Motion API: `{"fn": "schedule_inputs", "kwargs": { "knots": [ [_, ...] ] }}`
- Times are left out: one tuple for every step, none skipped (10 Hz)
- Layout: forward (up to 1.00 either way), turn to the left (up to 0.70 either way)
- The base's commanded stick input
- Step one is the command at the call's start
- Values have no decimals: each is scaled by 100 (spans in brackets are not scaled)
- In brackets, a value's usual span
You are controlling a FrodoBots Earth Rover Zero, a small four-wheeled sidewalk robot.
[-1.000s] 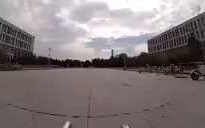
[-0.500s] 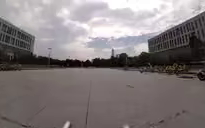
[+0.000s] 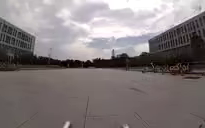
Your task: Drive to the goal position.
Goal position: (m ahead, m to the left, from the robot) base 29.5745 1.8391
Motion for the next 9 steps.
{"fn": "schedule_inputs", "kwargs": {
  "knots": [
    [70, 0],
    [70, 0],
    [70, 0],
    [70, 0],
    [70, 0],
    [70, 0],
    [70, 0],
    [70, 0],
    [70, 0]
  ]
}}
